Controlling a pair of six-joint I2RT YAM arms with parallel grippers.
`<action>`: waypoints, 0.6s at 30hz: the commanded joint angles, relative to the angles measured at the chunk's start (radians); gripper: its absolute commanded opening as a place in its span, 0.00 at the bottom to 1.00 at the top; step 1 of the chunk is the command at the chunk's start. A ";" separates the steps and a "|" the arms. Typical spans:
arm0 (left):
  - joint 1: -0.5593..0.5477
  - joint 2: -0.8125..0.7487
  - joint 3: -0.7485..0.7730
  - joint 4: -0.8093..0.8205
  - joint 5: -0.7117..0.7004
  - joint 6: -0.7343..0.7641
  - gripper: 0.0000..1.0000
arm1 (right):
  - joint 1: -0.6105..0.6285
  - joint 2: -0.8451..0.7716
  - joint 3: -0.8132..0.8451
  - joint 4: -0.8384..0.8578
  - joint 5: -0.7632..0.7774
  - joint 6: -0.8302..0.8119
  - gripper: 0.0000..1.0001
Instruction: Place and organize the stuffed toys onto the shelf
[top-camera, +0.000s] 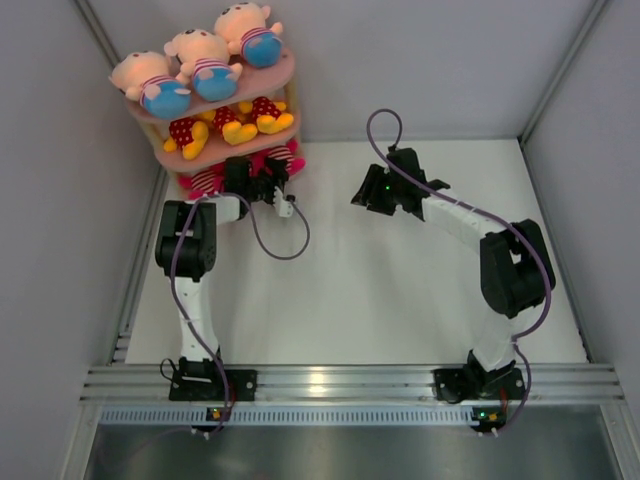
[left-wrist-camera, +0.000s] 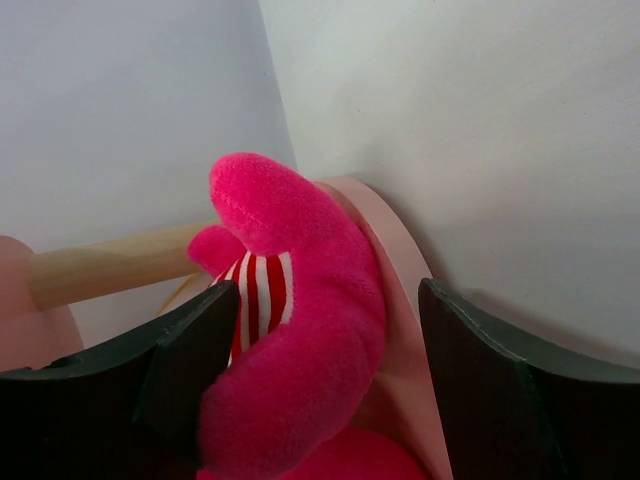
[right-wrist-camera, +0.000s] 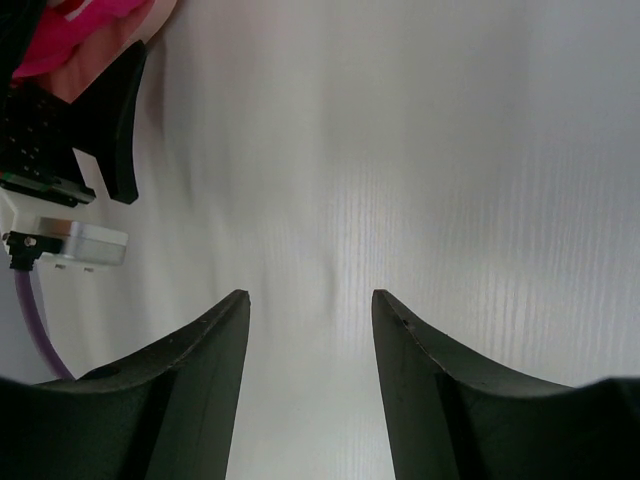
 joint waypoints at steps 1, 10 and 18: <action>0.006 -0.112 -0.037 0.038 0.051 0.028 0.79 | 0.000 -0.022 0.043 0.014 0.005 -0.018 0.53; -0.026 -0.337 -0.251 0.036 0.035 -0.010 0.90 | 0.005 -0.071 0.016 0.014 0.021 -0.017 0.54; -0.139 -0.739 -0.468 -0.377 -0.249 -0.404 0.89 | -0.040 -0.209 -0.111 -0.040 0.098 -0.069 0.55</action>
